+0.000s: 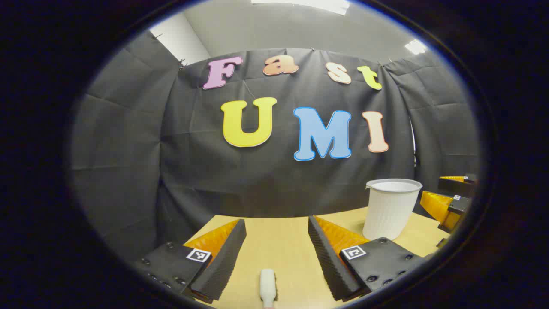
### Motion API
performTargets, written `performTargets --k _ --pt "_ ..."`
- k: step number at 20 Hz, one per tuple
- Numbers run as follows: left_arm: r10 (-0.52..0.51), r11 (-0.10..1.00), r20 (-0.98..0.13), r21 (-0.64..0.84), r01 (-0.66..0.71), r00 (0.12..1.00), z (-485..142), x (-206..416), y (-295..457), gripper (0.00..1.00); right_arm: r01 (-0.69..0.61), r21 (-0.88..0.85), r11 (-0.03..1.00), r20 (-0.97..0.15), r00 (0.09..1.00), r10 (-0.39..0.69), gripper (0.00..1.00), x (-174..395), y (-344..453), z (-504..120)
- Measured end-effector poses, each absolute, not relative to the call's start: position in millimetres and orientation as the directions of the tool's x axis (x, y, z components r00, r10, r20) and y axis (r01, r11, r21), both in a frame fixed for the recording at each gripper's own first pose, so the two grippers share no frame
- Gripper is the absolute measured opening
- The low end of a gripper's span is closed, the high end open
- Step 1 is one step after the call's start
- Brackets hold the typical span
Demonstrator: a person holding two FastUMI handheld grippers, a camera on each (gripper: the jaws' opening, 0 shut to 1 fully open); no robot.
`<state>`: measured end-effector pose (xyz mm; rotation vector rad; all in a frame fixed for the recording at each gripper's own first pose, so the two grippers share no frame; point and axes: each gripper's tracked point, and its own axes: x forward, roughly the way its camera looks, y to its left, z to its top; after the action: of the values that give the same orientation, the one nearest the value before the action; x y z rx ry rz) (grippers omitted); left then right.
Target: Pick up the small broom and dustpan from the desktop, sweep the trash into the dustpan with the broom, and then empty the trash into the garbage bin.
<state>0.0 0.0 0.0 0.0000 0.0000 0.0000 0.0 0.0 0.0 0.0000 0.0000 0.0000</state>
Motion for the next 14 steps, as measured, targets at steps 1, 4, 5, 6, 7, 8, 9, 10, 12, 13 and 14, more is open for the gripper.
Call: performTargets --k 1,4,5,6,7,8,9,10,12,13,14 --pt "-0.001 1.0 0.001 -0.003 0.001 1.0 3 -1 0 0.97 0.003 -0.002 1.0 -0.003 1.0 -0.003 0.94 -1 0 0" --pt "-0.001 1.0 0.006 -0.006 0.001 1.0 4 0 -1 0.97 0.006 -0.017 1.0 -0.019 1.0 -0.006 0.94 -2 1 -4" --pt "0.0 1.0 0.003 -0.005 0.0 1.0 3 0 0 0.97 0.003 -0.021 1.0 -0.024 1.0 -0.004 0.94 -3 3 -5" --pt "0.0 1.0 -0.001 -0.006 0.0 1.0 1 0 1 0.97 0.0 -0.025 1.0 -0.032 0.999 -0.001 0.94 -3 4 -7" --pt "-0.001 1.0 -0.004 -0.006 0.001 1.0 -1 -1 0 0.97 -0.004 -0.028 1.0 -0.036 0.999 0.003 0.94 -4 5 -8" --pt "0.002 1.0 -0.007 -0.003 -0.002 1.0 -3 -1 1 0.97 -0.013 -0.029 1.0 -0.04 0.999 0.011 0.94 -4 7 -10" --pt "0.006 1.0 -0.01 0.003 -0.006 1.0 -4 1 1 0.97 -0.022 -0.028 0.999 -0.046 0.999 0.02 0.94 -3 10 -11" --pt "0.009 1.0 -0.013 0.009 -0.009 1.0 -7 1 3 0.97 -0.03 -0.027 0.999 -0.056 0.998 0.029 0.94 -3 12 -14" --pt "0.01 1.0 -0.026 0.011 -0.01 1.0 -13 0 4 0.97 -0.044 -0.026 0.999 -0.075 0.996 0.041 0.94 -3 17 -20" --pt "0.012 1.0 -0.038 0.006 -0.012 0.999 -18 1 7 0.97 -0.047 -0.027 0.999 -0.089 0.995 0.045 0.94 -3 18 -23" --pt "0.014 1.0 -0.053 0.003 -0.014 0.998 -23 1 8 0.97 -0.051 -0.031 0.998 -0.108 0.993 0.047 0.94 -2 20 -29"
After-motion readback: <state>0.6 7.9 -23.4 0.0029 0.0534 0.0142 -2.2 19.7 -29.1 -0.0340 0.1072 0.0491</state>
